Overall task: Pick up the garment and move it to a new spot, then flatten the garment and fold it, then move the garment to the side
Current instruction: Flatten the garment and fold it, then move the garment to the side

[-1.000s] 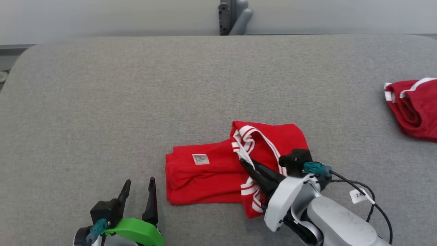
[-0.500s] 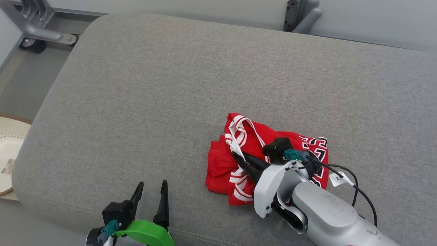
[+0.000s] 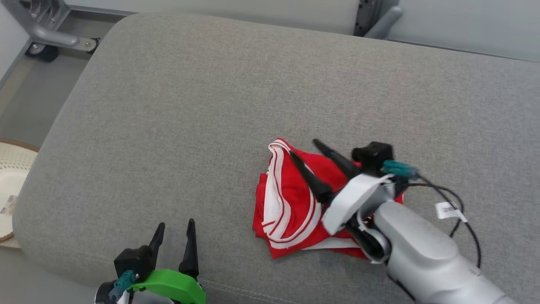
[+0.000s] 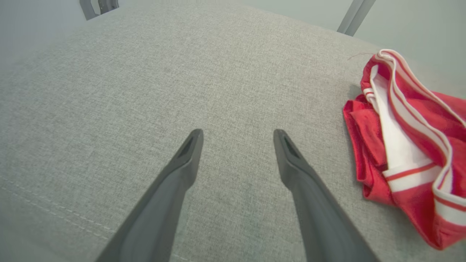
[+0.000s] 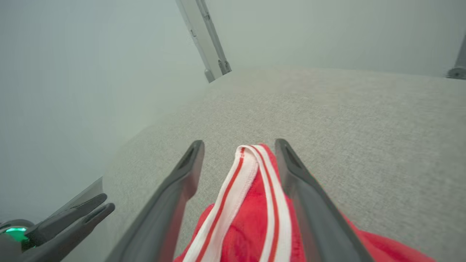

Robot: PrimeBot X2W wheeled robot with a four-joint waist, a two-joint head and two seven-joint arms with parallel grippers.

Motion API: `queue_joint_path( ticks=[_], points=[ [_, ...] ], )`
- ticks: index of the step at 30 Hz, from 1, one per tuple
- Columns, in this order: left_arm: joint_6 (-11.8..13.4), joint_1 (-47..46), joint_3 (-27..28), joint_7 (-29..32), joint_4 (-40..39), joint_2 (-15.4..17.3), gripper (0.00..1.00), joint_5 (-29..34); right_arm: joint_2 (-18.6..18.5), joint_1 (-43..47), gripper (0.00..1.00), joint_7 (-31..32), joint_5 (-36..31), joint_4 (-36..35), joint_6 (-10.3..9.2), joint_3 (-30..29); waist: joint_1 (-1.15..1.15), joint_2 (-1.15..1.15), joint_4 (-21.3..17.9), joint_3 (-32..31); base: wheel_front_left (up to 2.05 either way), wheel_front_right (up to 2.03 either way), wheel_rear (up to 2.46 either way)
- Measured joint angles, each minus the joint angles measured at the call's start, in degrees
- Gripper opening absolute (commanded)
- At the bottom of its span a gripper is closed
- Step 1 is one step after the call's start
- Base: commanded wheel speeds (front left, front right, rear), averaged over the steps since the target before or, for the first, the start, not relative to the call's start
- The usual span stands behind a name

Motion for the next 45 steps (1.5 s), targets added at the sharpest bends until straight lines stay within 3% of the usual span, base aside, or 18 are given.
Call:
queue_joint_path(
  ticks=[5,8,15,26,37,38,39,40,45],
  points=[
    [-0.14,0.10,1.64,0.00,-0.60,0.00,1.00,1.01,-4.66,5.78,1.00,-0.31,-1.74,-5.30,-0.02,-13.19,0.00,0.00,-2.68,-0.77,0.00,0.00,0.00],
    [-0.32,0.20,1.88,0.00,-1.03,-0.01,1.00,1.45,-5.56,10.68,1.00,-0.31,-3.61,-6.25,-0.02,-19.41,0.00,0.00,-4.22,-1.29,0.00,0.00,0.00],
    [-0.73,0.34,2.25,0.00,-1.22,-0.01,1.00,1.89,-4.58,17.97,1.00,-0.31,-5.68,-7.15,-0.02,-25.74,0.00,0.00,-7.35,-2.21,0.00,0.00,0.00],
    [-1.23,0.33,1.54,0.00,-0.99,-0.01,1.00,2.01,-4.00,19.04,1.00,-0.31,-1.77,-4.12,-0.02,-22.31,0.00,0.00,-6.99,-2.34,0.00,0.00,0.00],
    [-1.24,0.42,1.44,0.00,-0.67,0.00,1.00,2.05,-2.48,14.68,1.00,2.94,2.32,6.24,-0.03,-16.27,0.00,0.00,-4.51,-2.19,0.00,0.00,0.00],
    [-1.24,0.42,1.44,0.00,-0.74,0.00,1.00,2.05,-2.46,14.51,0.70,3.07,2.85,6.26,-0.03,-15.52,0.00,0.00,-4.37,-2.18,0.00,0.00,0.00],
    [-1.24,0.42,1.45,0.00,-0.86,0.00,1.00,2.05,-2.48,14.34,0.29,3.05,3.44,6.27,-0.03,-14.97,0.00,0.00,-4.29,-2.16,0.00,0.00,0.00],
    [-1.23,0.43,1.47,0.00,-0.93,0.01,1.00,2.05,-2.70,14.21,0.00,3.08,3.91,6.28,-0.02,-14.06,0.00,0.00,-4.27,-2.14,0.00,0.00,0.00],
    [-0.92,0.53,1.49,0.00,-1.24,0.00,1.00,2.00,-4.12,13.80,0.00,2.49,5.67,6.32,0.00,-11.40,0.00,0.00,-4.71,-2.13,0.00,0.00,0.00]
  ],
)
